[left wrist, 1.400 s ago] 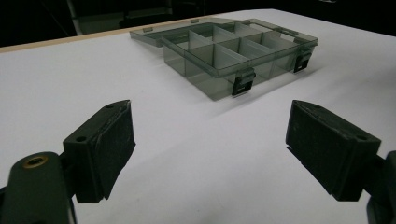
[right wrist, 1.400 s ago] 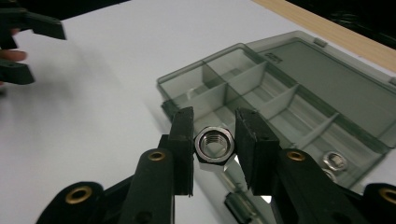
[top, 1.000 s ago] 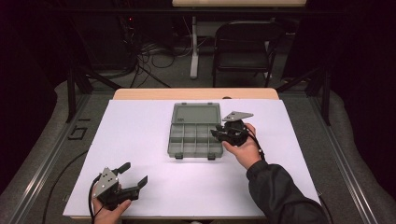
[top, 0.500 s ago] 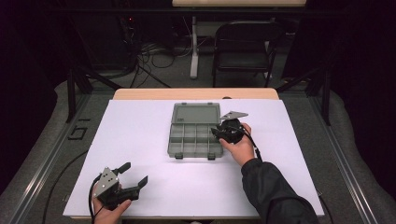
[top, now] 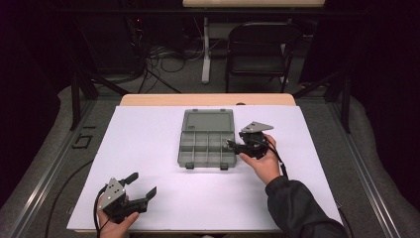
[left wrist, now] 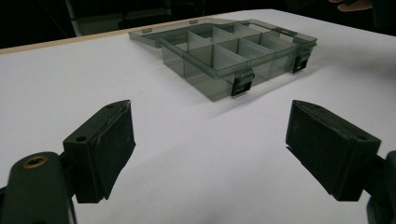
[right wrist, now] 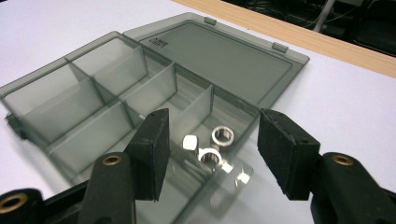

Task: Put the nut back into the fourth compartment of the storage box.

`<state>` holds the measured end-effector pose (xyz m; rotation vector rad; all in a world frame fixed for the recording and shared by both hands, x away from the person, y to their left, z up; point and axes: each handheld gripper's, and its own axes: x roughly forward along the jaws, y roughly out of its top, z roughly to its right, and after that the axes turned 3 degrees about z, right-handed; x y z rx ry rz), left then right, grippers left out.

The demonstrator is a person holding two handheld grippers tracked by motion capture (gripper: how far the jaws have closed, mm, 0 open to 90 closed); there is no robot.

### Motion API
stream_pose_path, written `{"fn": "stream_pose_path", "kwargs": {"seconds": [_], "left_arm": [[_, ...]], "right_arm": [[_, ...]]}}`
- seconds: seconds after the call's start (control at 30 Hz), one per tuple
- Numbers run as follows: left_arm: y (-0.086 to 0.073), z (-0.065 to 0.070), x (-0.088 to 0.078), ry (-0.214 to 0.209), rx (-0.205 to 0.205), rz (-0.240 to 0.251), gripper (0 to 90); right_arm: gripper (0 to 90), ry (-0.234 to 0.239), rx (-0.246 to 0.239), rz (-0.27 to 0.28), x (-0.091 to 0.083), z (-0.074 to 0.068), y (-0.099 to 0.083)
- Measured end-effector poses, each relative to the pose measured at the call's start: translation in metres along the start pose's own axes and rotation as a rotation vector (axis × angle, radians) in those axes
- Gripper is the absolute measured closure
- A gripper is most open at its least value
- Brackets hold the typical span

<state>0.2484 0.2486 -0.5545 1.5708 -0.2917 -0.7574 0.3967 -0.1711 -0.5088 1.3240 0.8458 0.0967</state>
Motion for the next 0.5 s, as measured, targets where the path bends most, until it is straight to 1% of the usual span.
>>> {"fn": "stream_pose_path", "kwargs": {"seconds": [0.03, 0.13, 0.33, 0.4, 0.5], "left_arm": [[0.0, 0.0, 0.0, 0.0, -0.003, 0.0, 15.4], [0.0, 0.0, 0.001, 0.0, -0.005, 0.001, 15.4], [0.0, -0.001, 0.001, 0.009, -0.005, 0.004, 15.4], [0.001, -0.002, -0.001, 0.009, -0.016, 0.012, 15.4], [0.001, -0.007, -0.003, 0.03, -0.035, 0.025, 15.4]], "right_arm": [[43.7, -0.001, 0.012, 0.003, -0.004, 0.0, -0.002], [43.5, 0.003, 0.02, 0.016, -0.017, -0.001, -0.01], [43.0, 0.003, -0.012, 0.03, -0.046, -0.011, -0.033], [42.4, 0.006, -0.028, 0.037, -0.057, -0.014, -0.04], [40.9, 0.026, -0.041, 0.058, -0.075, -0.018, -0.051]]}}
